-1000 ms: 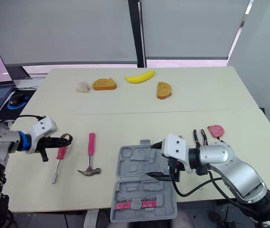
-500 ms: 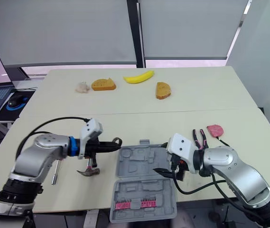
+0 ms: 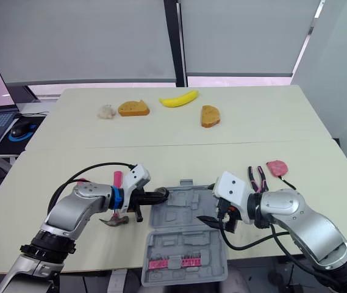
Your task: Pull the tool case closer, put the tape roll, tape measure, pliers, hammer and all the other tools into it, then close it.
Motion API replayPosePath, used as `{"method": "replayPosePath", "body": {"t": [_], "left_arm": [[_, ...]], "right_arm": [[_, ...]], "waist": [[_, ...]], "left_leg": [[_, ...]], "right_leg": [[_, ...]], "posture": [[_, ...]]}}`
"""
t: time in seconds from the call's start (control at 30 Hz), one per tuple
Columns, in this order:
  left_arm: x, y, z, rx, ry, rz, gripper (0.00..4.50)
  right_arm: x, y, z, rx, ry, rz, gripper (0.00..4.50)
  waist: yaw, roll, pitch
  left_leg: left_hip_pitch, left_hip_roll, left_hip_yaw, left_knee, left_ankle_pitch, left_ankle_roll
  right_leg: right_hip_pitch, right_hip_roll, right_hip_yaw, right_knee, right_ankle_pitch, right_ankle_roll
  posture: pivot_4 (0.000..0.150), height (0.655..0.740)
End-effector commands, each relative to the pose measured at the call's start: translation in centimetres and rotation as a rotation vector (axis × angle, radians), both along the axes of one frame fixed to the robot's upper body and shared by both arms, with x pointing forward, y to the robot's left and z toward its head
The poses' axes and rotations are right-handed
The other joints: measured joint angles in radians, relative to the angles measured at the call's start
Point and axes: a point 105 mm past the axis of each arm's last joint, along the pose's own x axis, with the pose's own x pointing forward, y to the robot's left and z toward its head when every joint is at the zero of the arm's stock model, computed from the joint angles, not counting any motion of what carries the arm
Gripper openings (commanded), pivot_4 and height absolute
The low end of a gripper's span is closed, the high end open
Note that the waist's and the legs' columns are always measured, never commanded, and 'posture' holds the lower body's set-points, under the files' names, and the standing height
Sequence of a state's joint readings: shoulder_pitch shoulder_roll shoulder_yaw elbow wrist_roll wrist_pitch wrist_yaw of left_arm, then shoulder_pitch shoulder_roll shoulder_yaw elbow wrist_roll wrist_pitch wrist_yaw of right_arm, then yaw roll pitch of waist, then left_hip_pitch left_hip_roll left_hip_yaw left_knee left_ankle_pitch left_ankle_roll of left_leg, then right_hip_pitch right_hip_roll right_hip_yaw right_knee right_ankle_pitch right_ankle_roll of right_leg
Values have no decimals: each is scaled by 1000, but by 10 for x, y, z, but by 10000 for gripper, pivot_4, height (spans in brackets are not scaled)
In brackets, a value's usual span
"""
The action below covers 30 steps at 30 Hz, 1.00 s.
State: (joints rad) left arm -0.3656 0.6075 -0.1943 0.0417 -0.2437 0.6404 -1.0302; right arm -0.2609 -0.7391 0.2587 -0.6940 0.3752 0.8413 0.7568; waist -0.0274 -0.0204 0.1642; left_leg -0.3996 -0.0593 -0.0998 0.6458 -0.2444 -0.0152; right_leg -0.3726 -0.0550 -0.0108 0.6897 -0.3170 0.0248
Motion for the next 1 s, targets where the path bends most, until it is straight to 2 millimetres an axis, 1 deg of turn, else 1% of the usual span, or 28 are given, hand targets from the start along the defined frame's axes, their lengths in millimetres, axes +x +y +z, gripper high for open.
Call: {"method": "replayPosePath", "body": {"t": [0.03,0.5,0.6,0.7,0.8,0.93,1.0], "left_arm": [[3,-4,2,15,-28,-16,562],[6,-6,-8,17,-11,-8,562],[6,-7,-8,8,-5,-10,562],[6,-9,-1,-22,-4,-9,562],[7,-6,6,-23,-23,-9,6832],[8,2,23,-31,-74,15,18818],[9,6,31,-28,-104,21,25660]], "right_arm": [[-2,3,7,3,-38,19,45000],[-2,3,7,-1,-42,8,45000],[-2,2,6,-2,-42,4,45000],[-3,0,5,-4,-40,0,45000],[-4,-1,4,-5,-38,-3,45000],[-5,-3,2,-6,-37,-12,45000],[-5,-4,1,-5,-36,-15,45000]], "waist": [[0,0,0],[1,0,0],[1,0,0],[1,0,0],[1,0,0],[1,0,0],[0,0,0]], "left_leg": [[0,0,0,0,0,0],[0,0,0,0,0,0],[0,0,0,0,0,0],[0,0,0,0,0,0],[0,0,0,0,0,0],[0,0,0,0,0,0],[0,0,0,0,0,0]], "right_leg": [[0,0,0,0,0,0],[0,0,0,0,0,0],[0,0,0,0,0,0],[0,0,0,0,0,0],[0,0,0,0,0,0],[0,0,0,0,0,0],[0,0,0,0,0,0]], "posture": [[1500,7400],[1500,7400],[1500,7400],[1500,7400],[1500,7400],[1500,7400],[1500,7400]]}}
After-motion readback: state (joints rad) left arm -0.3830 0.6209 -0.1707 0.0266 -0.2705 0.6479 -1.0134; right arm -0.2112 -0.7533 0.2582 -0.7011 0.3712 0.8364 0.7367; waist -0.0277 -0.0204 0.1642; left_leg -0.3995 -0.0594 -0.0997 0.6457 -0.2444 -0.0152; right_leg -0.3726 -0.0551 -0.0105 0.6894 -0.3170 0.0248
